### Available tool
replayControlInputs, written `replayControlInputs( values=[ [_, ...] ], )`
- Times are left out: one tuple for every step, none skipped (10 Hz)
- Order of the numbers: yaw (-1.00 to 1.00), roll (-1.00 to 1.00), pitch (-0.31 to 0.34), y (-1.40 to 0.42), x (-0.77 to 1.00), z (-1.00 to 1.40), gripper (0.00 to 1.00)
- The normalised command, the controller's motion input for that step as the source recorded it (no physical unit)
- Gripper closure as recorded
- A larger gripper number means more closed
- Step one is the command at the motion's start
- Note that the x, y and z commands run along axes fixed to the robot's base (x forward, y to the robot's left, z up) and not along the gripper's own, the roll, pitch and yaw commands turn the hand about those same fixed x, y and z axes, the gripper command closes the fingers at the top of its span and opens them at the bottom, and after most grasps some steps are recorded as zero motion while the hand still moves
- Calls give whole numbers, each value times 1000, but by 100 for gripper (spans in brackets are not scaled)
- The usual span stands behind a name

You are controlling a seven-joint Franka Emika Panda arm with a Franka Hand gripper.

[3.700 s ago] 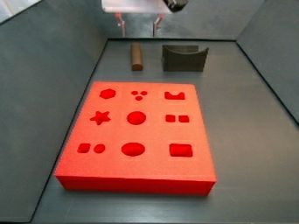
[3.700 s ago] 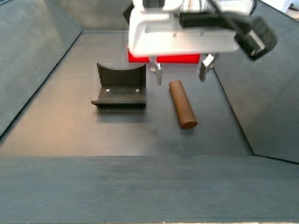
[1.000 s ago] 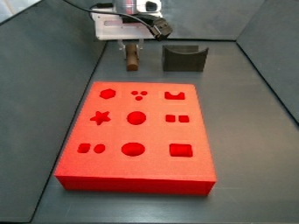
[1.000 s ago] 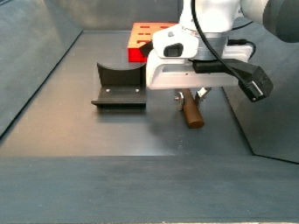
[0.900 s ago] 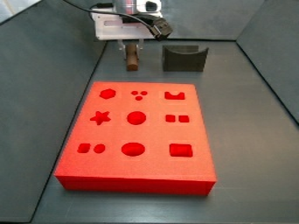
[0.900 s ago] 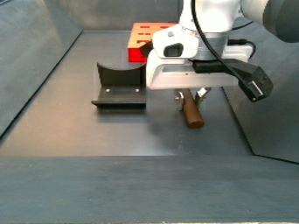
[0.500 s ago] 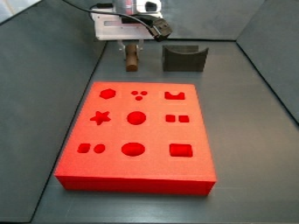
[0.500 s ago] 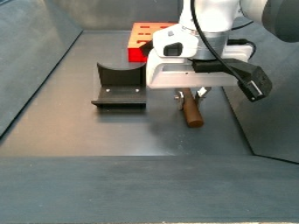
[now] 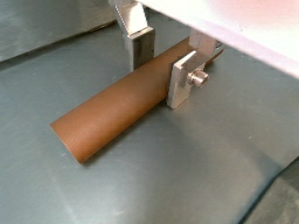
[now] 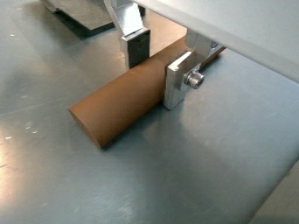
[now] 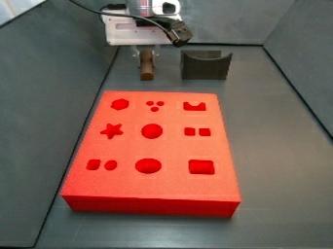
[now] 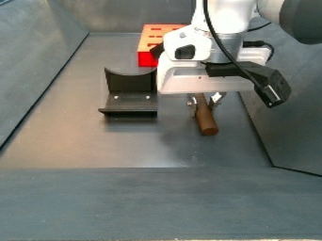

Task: Pick up the oval object. Move up. Place the oval object on the fixture. Regrasp the oval object. Move to above the board. Insert the oval object.
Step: Pick up the oval object, then move up, then place the oval object on the fixture.

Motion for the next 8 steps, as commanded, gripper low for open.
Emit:
replayControlInputs(
  values=[
    [0,0,0,0,0,0,100],
    [0,0,0,0,0,0,100],
    [0,0,0,0,0,833,100],
    [0,-8,37,-6,-47,759,100],
    [0,-8,36,-6,-47,669,100],
    [1,-8,35,-4,-37,547,100],
    [1,-9,38,-1,-28,404,100],
    [0,0,0,0,0,1000,100]
  ],
)
